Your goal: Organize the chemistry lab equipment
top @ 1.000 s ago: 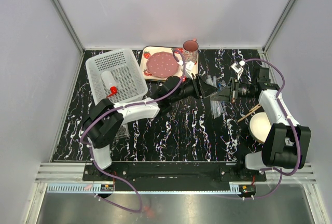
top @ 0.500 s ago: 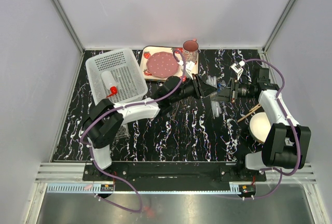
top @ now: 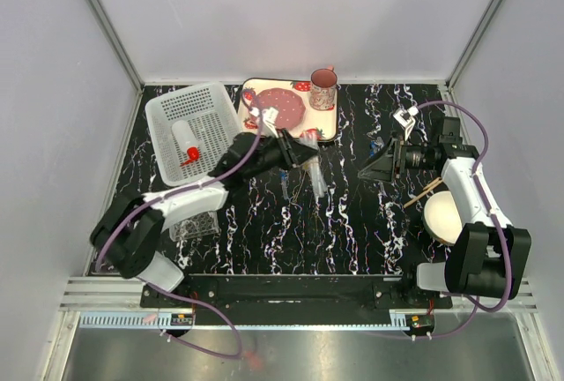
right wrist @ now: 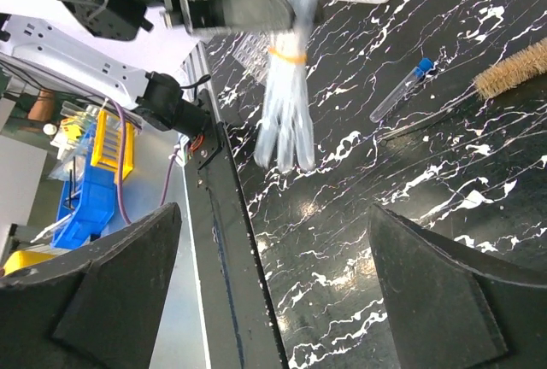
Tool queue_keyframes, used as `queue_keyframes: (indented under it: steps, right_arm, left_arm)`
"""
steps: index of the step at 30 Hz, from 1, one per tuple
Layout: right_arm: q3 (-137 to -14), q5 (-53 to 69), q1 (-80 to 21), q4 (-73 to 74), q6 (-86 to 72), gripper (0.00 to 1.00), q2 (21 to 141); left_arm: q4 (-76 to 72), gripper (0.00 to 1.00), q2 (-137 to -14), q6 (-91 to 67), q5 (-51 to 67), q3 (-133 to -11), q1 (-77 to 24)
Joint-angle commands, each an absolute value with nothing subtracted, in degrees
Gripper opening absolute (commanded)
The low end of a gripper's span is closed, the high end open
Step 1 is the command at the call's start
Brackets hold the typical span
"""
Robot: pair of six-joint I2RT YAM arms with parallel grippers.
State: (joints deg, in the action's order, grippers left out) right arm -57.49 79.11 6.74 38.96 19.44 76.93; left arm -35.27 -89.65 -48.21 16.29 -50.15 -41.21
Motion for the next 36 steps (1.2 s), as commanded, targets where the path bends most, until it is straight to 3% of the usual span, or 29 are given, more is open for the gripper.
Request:
queue_keyframes:
  steps: [1, 7, 13, 24, 28, 36]
  right_arm:
    - [-57.83, 77.53, 6.33, 41.39, 24.34, 0.95, 74.62]
    - [-58.18, 75.59, 6.24, 42.27, 25.75, 0.96, 74.97]
    - [-58.62, 75.06, 6.24, 43.07, 26.72, 0.96, 75.24]
    - [-58.71, 74.01, 6.24, 43.86, 27.77, 0.96, 75.06]
    - [-58.80, 73.74, 6.24, 44.03, 28.12, 0.96, 74.97]
    - [-58.45, 71.81, 6.33, 44.38, 29.09, 0.97, 74.27]
  left_arm:
    - [-30.52, 0.22, -79.38, -43.70, 19.86, -46.41, -35.35]
    - [-4.01, 0.22, -69.88, -32.71, 24.69, -48.76, -15.43]
    - [9.47, 0.23, -73.81, -25.76, 28.74, -57.28, -0.11]
    - [15.90, 0.25, -91.13, -22.94, 26.46, -72.93, 7.29]
    - [20.03, 0.34, -96.84, -21.89, 25.84, -77.95, 7.73]
    - [22.41, 0.68, -94.67, -19.78, 22.24, -80.86, 8.52]
